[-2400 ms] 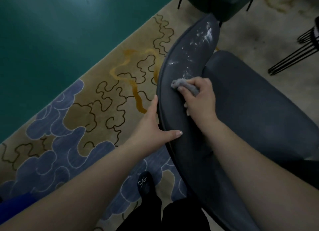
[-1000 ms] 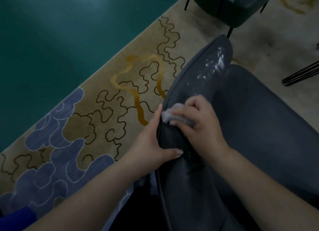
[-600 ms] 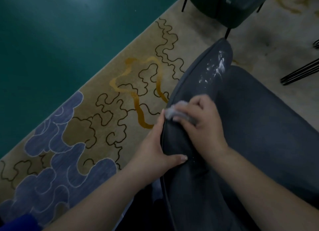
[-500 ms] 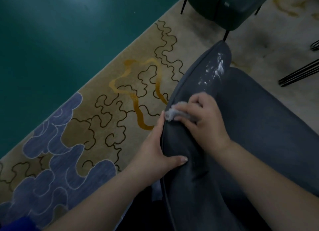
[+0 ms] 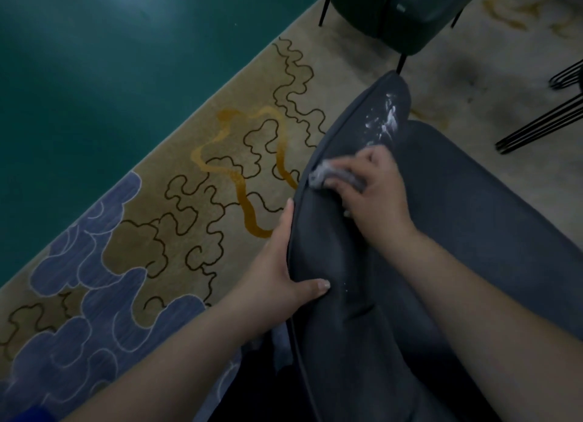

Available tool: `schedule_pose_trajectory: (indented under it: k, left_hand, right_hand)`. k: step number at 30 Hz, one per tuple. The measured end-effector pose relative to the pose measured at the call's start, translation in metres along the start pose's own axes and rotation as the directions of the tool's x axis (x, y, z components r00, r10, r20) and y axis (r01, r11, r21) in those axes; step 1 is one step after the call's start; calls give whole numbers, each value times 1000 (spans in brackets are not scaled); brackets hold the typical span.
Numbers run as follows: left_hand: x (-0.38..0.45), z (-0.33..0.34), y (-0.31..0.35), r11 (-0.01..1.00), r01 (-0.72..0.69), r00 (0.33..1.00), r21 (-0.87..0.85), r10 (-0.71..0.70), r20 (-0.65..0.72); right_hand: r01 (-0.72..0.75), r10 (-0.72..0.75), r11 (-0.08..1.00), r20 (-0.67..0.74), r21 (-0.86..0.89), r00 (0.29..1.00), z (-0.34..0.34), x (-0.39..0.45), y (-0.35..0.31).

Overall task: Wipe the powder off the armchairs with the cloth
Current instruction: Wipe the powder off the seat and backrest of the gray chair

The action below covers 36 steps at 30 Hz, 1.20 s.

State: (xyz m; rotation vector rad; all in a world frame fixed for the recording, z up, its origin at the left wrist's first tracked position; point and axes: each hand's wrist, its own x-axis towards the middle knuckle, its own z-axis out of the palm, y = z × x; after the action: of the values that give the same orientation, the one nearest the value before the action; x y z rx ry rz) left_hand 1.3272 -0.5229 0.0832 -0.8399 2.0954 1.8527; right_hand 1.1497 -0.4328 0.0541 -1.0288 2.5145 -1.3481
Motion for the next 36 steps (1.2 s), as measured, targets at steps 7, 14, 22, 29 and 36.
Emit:
schedule_pose_trajectory:
  k: [7, 14, 22, 29, 36]
  left_hand:
    - [-2, -8, 2, 997, 58, 994, -46, -53, 91]
    - [-3, -7, 8, 997, 70, 993, -14, -68, 96]
    - [-3, 0, 8, 995, 63, 998, -78, -63, 4]
    - [32, 4, 31, 995, 0, 992, 104, 13, -125]
    - [50, 1, 42, 981, 29, 994, 193, -7, -113]
  right_hand:
    - [-129, 137, 980, -45, 154, 990, 1, -66, -19]
    - [-115, 107, 979, 61, 167, 992, -22, -148, -25]
    - [-305, 350, 907, -117, 290, 929, -2, -104, -26]
    - [-127, 136, 970, -32, 207, 990, -12, -134, -21]
    - [-97, 56, 970, 179, 225, 982, -36, -152, -13]
